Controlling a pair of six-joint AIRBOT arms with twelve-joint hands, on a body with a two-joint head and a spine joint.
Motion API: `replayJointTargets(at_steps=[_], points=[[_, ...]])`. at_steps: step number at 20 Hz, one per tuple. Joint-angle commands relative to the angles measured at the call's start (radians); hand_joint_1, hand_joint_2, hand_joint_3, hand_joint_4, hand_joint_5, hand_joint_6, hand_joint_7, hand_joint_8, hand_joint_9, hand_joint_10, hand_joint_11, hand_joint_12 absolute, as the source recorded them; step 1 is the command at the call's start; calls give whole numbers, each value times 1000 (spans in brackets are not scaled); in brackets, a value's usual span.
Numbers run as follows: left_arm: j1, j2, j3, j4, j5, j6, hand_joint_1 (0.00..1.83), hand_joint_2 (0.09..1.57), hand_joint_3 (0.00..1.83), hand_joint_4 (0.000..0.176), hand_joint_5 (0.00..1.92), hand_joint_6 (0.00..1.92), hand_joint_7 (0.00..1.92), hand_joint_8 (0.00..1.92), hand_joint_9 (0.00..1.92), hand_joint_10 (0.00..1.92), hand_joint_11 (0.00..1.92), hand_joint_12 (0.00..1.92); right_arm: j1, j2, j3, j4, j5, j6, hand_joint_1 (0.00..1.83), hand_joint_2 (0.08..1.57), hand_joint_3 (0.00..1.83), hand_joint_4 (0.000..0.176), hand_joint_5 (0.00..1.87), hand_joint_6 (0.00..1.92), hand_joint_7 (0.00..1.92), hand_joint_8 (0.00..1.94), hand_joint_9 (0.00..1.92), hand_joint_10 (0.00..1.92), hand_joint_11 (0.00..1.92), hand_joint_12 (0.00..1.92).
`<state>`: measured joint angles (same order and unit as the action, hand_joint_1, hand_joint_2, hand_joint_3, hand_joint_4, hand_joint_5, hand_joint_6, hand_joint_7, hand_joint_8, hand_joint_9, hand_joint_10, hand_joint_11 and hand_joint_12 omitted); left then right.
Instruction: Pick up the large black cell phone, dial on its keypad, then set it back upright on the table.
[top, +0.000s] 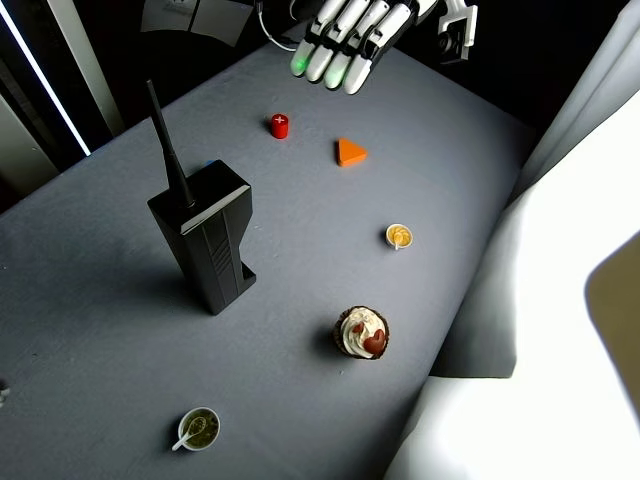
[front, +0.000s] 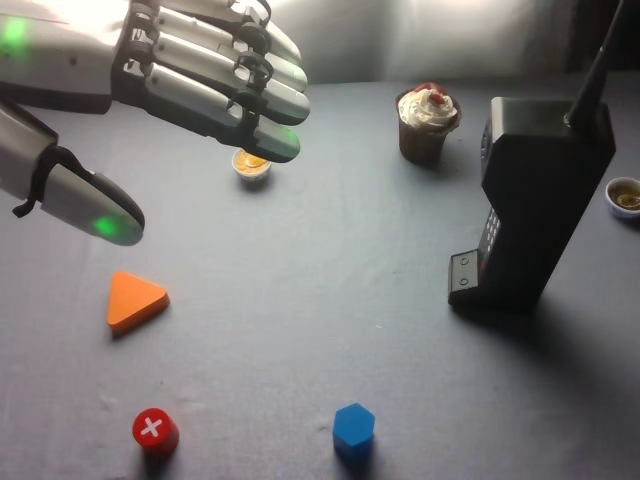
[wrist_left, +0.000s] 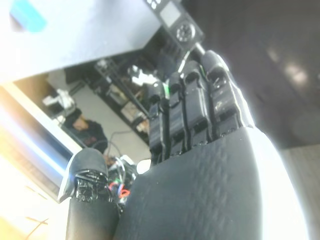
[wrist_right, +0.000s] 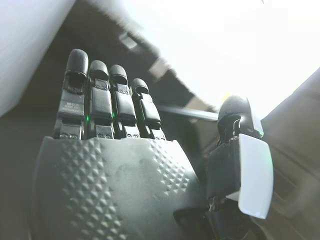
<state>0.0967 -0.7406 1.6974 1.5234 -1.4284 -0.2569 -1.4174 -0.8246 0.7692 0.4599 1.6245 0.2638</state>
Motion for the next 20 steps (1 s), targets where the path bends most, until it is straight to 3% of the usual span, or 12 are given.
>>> replayJointTargets(at_steps=[1,7,10,12,16,17,20], points=[[-24,13,1,-107,-24,0,0,1245,5,0,326,4,237,4,200,7,0,476,11,-1,16,16,93,8,235,979,0,36,77,0,159,0,165,2,0,692],[-30,11,2,-107,-35,-1,0,1242,0,7,320,5,238,1,204,2,0,475,149,-29,114,-34,-51,8,353,916,0,0,6,0,80,0,79,0,0,619],[-29,12,6,-107,-38,-1,2,1254,2,7,332,5,290,8,244,10,0,525,216,-37,145,-54,-122,8,368,940,2,0,0,0,21,1,33,1,0,446],[-29,12,7,-108,-42,-1,0,1245,0,12,289,0,218,1,167,0,0,427,253,-45,162,-75,-153,4,435,929,0,0,10,2,25,1,33,0,0,424],[-30,11,6,-108,-44,-1,0,1244,0,12,293,2,229,4,161,2,0,446,333,-62,184,-103,-211,-21,526,903,0,0,5,2,0,0,10,0,0,370],[-29,12,6,-108,-44,-3,0,1248,1,13,311,6,248,7,165,2,0,464,351,-66,187,-109,-225,-28,668,873,0,0,17,4,0,0,1,0,0,257],[-29,12,6,-108,-44,-3,0,1252,0,10,304,0,201,0,171,1,0,436,389,-77,185,-119,-248,-48,791,889,1,0,8,0,0,0,0,0,0,148]])
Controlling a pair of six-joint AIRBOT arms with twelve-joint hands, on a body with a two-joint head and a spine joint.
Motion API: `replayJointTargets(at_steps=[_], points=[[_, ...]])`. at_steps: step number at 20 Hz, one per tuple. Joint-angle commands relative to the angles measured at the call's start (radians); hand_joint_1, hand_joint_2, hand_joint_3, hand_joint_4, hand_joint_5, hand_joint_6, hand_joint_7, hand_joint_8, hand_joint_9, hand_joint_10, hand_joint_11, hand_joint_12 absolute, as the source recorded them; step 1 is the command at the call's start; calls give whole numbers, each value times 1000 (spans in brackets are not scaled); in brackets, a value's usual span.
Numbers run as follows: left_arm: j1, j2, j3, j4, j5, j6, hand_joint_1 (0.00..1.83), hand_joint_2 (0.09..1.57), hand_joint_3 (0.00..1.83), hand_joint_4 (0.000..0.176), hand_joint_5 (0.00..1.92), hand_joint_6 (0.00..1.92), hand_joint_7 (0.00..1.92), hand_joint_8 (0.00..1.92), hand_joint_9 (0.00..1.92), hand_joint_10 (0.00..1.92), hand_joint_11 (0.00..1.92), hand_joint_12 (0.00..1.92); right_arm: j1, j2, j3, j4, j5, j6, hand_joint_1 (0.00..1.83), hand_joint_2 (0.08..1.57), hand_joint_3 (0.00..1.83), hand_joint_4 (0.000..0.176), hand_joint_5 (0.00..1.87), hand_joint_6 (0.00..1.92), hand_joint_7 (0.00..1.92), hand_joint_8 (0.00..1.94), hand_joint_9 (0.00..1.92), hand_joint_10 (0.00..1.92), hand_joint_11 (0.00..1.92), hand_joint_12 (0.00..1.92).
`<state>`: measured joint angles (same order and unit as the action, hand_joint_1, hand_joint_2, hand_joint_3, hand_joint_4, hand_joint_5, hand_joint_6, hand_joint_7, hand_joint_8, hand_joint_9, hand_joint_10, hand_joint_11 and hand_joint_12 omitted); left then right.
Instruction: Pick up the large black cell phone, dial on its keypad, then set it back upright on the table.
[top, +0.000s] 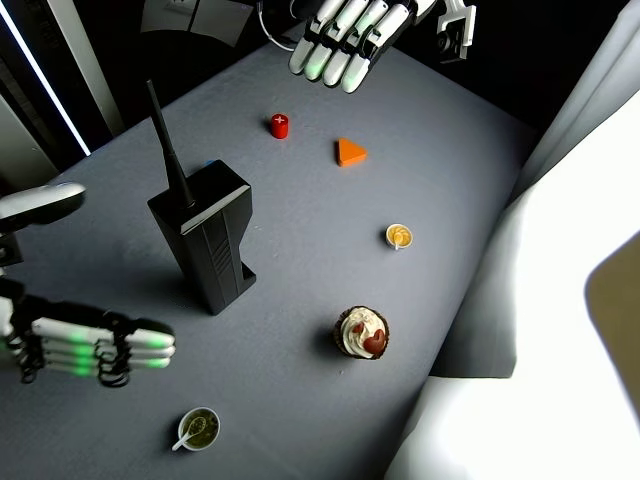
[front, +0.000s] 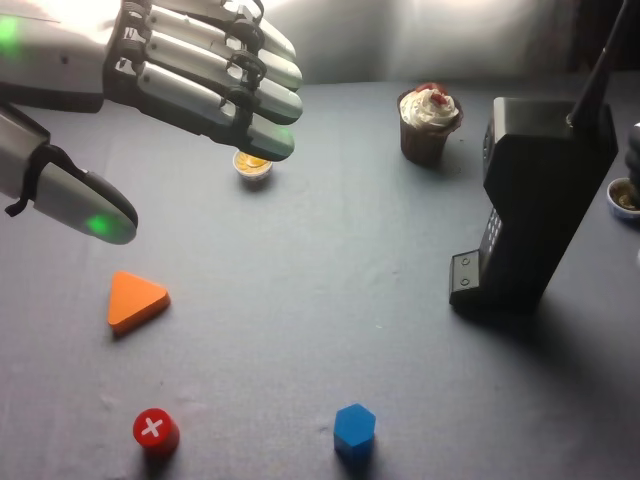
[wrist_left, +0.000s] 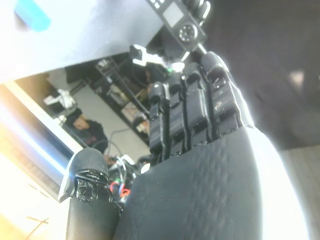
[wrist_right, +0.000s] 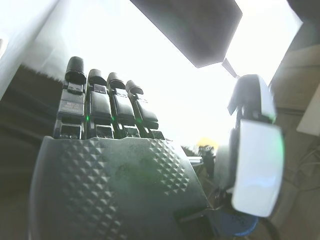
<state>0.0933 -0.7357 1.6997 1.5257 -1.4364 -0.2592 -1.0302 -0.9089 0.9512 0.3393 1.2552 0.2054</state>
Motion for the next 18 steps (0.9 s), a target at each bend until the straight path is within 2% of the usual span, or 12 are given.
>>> replayJointTargets(at_steps=[1,8,10,12,15,18], points=[[-26,6,4,-110,-37,-1,0,1252,0,10,303,1,195,0,173,2,0,435,16,3,1,2,116,3,806,892,2,0,10,1,0,0,0,0,0,135],[-27,6,4,-110,-40,-5,7,1256,1,14,305,1,222,2,196,3,0,447,118,-20,-12,24,69,-12,870,894,0,0,10,1,0,0,4,1,0,284],[-27,6,4,-110,-40,-5,0,1252,0,12,290,0,214,0,180,2,0,397,142,-24,-24,56,58,-12,837,916,6,0,10,2,0,0,9,2,0,276],[-26,6,4,-110,-40,-5,0,1243,0,19,283,0,195,0,170,0,0,403,153,-30,-33,78,55,-12,780,929,7,0,6,0,0,0,13,2,0,297],[-28,6,4,-110,-40,-5,0,1239,0,13,282,2,191,0,156,5,0,345,158,-39,-39,95,55,-12,727,936,5,0,0,0,0,0,2,1,0,234],[-27,6,4,-110,-41,-12,0,1240,0,14,288,2,194,1,160,3,0,364,174,-52,-34,96,45,-12,763,922,0,0,0,0,0,0,0,0,0,157]])
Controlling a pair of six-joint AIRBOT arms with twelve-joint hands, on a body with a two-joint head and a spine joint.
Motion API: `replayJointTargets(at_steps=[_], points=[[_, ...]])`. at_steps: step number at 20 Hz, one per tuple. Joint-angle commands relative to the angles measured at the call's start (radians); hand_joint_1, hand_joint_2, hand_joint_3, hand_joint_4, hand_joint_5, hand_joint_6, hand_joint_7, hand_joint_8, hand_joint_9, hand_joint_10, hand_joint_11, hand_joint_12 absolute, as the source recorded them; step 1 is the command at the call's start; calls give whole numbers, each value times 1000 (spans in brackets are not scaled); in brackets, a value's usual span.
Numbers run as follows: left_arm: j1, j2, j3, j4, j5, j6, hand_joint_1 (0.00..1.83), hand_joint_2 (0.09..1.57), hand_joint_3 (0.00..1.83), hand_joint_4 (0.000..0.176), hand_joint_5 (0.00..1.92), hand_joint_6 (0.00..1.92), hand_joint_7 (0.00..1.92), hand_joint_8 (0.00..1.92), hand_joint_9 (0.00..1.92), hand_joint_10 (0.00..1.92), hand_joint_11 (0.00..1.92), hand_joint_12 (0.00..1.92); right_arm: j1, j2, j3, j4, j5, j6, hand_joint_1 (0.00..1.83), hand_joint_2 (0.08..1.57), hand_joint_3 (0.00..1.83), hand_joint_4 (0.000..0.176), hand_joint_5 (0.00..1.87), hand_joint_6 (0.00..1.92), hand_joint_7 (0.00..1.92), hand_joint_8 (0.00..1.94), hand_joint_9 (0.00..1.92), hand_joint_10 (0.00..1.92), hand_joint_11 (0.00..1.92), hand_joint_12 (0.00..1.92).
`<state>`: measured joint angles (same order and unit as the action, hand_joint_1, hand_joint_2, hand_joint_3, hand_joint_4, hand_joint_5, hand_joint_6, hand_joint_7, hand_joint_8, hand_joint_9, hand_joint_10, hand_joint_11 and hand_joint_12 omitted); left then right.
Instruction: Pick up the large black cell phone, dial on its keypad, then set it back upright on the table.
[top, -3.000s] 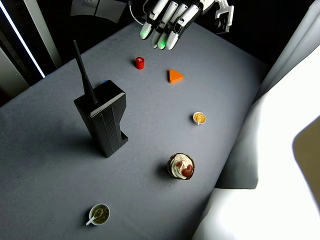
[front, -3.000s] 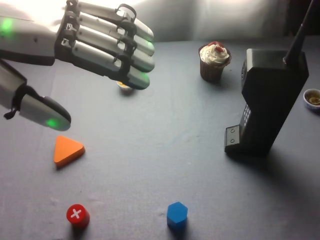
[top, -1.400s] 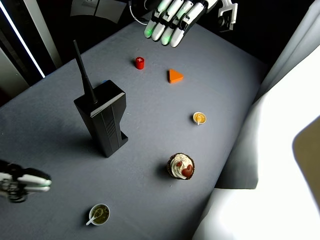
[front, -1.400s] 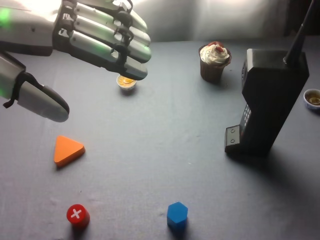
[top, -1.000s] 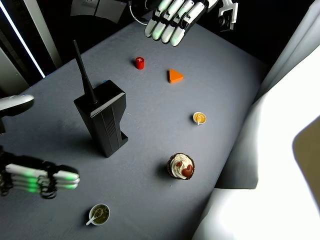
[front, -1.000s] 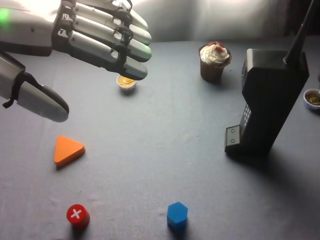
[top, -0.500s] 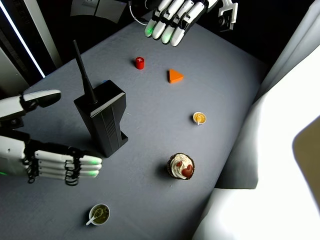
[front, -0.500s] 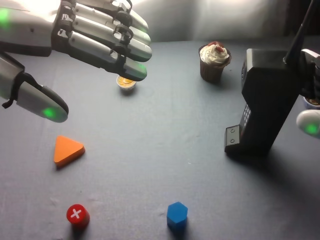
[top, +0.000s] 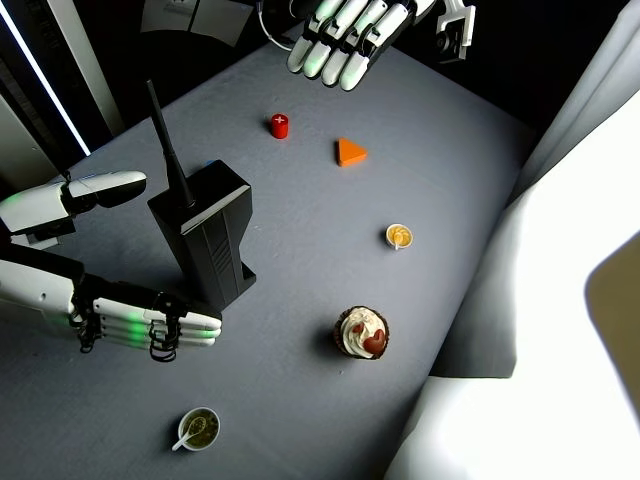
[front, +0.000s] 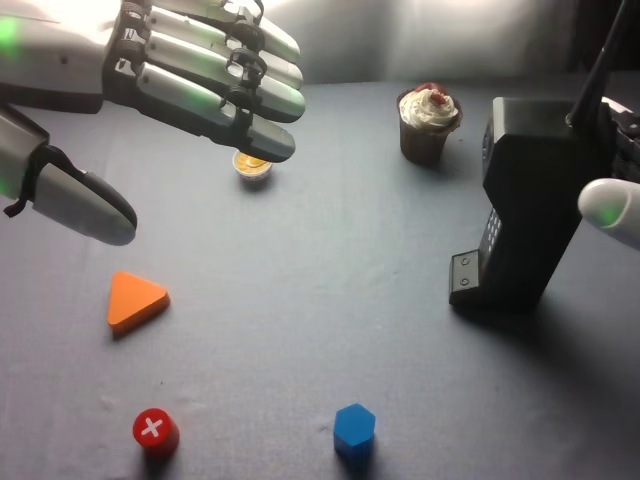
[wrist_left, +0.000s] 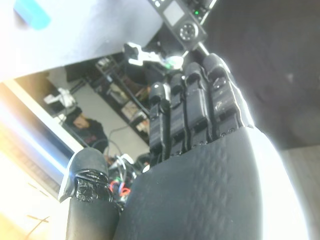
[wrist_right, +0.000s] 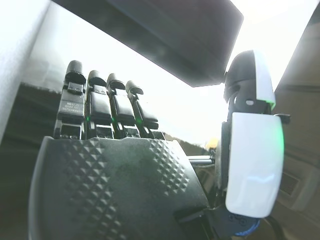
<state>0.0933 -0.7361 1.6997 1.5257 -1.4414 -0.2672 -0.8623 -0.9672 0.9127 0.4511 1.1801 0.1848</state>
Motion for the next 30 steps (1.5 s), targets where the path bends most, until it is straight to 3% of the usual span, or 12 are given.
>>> replayJointTargets(at_steps=[1,9,16,17,18,19,20,21,22,25,26,30], points=[[-27,6,4,-110,-37,-5,0,1240,0,14,288,2,194,1,160,3,0,364,13,4,6,-16,112,9,763,922,0,0,0,0,0,0,0,0,0,157],[-27,6,4,-110,-37,-8,0,1243,0,19,276,2,188,2,165,1,0,374,109,-17,36,-16,14,-52,720,938,8,0,0,0,0,0,1,0,0,199],[-27,6,3,-110,-37,-12,0,1242,0,18,312,5,219,2,198,4,0,483,174,-30,51,-17,-47,-73,810,937,0,0,83,11,98,12,104,11,0,394],[-27,6,3,-110,-37,-12,0,1242,0,17,314,5,226,4,200,4,0,486,180,-31,54,-17,-50,-76,847,940,0,0,132,16,140,13,141,14,0,479],[-28,6,3,-110,-37,-12,0,1243,0,15,316,6,232,6,198,3,0,484,188,-32,57,-17,-54,-82,940,967,2,0,220,12,232,8,242,15,0,717],[-29,6,3,-110,-37,-12,2,1240,0,12,327,9,244,10,202,4,0,485,194,-32,59,-18,-57,-84,1183,1075,8,0,548,31,599,23,660,82,191,1105],[-29,6,3,-110,-38,-12,2,1240,0,12,327,9,244,10,202,4,0,485,199,-32,61,-18,-59,-85,1183,1075,8,0,548,31,599,23,660,82,191,1105],[-29,6,4,-110,-38,-12,0,1243,0,12,319,5,242,8,204,5,0,484,204,-32,63,-19,-60,-87,1325,1149,0,0,747,949,811,851,828,1072,423,1064],[-29,6,4,-110,-38,-12,8,1244,0,10,331,6,250,7,215,7,0,501,208,-31,64,-19,-60,-90,1360,1139,0,0,889,984,905,978,855,1267,604,1179],[-30,6,4,-110,-38,-11,9,1244,0,10,333,6,252,7,218,7,0,504,218,-26,69,-20,-57,-98,1367,1136,0,0,919,988,924,1002,861,1305,643,1207],[-30,6,4,-110,-38,-11,22,1243,0,9,346,7,251,4,226,7,0,526,221,-23,70,-20,-55,-98,1371,1124,0,0,966,909,934,1022,886,1302,756,1336],[-34,6,1,-110,-36,-11,5,1243,0,6,301,0,214,3,176,2,0,417,240,-5,71,-32,-46,-98,1375,1123,0,0,905,928,961,1014,934,1281,867,1307]])
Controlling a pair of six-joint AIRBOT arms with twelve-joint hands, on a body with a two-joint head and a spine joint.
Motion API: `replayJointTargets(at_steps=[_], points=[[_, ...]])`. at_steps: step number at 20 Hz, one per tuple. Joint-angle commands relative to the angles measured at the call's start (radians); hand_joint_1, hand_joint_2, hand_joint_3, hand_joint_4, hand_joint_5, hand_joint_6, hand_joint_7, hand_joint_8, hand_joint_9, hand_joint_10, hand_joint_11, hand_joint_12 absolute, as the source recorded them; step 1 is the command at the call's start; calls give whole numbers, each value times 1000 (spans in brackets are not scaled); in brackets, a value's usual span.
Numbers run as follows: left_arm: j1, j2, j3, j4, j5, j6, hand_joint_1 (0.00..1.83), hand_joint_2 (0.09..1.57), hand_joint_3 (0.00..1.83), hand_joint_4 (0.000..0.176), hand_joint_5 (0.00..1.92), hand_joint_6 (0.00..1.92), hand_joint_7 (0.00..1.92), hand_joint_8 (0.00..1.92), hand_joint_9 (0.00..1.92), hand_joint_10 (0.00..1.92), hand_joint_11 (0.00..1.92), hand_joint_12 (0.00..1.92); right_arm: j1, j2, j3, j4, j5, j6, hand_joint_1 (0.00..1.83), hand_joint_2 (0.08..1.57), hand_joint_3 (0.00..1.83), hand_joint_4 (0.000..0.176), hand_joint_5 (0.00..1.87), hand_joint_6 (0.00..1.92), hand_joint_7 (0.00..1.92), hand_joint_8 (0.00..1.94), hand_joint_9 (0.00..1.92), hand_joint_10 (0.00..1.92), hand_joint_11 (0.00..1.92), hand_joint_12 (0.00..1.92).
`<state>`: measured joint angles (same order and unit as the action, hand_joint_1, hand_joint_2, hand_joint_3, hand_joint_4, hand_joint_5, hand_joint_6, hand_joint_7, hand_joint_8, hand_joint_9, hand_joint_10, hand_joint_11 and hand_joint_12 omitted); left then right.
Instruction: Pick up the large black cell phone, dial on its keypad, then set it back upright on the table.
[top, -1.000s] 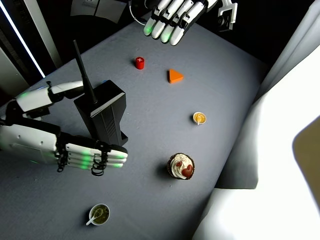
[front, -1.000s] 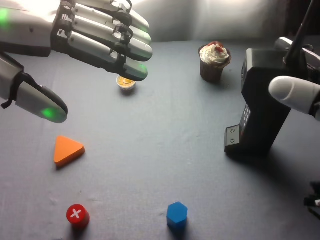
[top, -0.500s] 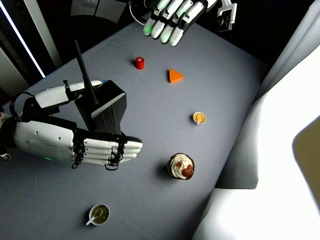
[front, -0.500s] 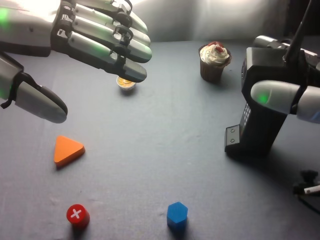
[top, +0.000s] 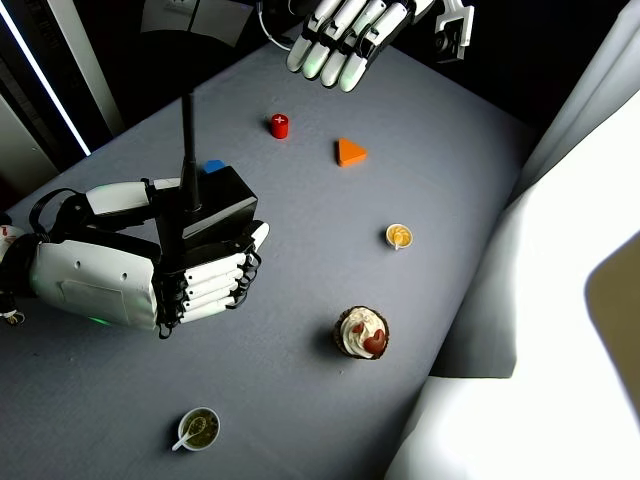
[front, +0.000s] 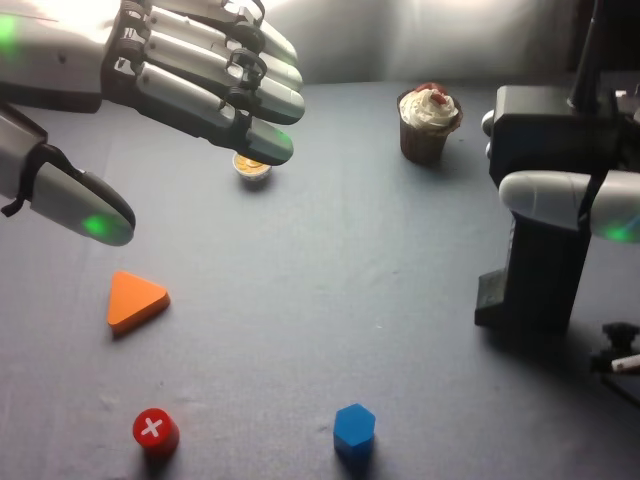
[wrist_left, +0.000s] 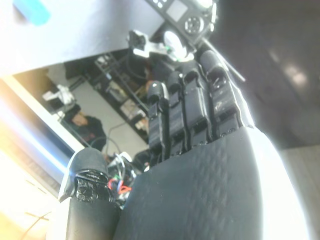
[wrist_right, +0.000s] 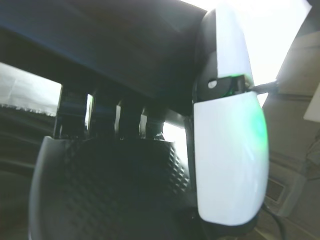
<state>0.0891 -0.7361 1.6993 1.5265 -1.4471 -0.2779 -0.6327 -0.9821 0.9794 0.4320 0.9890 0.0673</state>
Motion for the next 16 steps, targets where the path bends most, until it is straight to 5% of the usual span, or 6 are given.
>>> replayJointTargets(at_steps=[1,9,10,12,13,16], points=[[-31,6,1,-111,-31,0,9,1241,0,6,305,1,221,3,186,4,0,440,18,16,4,-22,147,19,1373,1130,1,0,900,921,944,1055,911,1317,854,1310],[-45,5,-5,-109,-39,-3,144,1270,2,23,344,0,318,1,357,25,25,905,164,51,15,-93,76,19,1368,1142,0,0,894,938,895,1127,893,1338,818,1348],[-45,5,-3,-109,-52,-15,540,1157,4,33,335,7,469,2,607,408,258,1444,186,49,19,-98,63,16,1367,1148,0,0,875,961,878,1149,896,1341,830,1348],[-44,4,-4,-108,-59,-28,706,1185,4,45,319,2,622,32,633,888,358,1647,233,43,27,-102,26,-5,1365,1154,1,0,849,982,867,1177,894,1346,835,1331],[-45,4,-4,-108,-64,-29,1206,1244,15,54,263,3,703,1173,540,1664,455,1899,244,42,29,-103,18,-8,1366,1154,0,0,853,973,869,1178,893,1348,846,1334],[-48,-1,-12,-86,-31,-88,1313,1241,0,106,135,2,723,1468,691,1919,492,1921,288,36,35,-133,-15,-12,1369,1145,0,0,875,961,886,1140,905,1324,842,1296]])
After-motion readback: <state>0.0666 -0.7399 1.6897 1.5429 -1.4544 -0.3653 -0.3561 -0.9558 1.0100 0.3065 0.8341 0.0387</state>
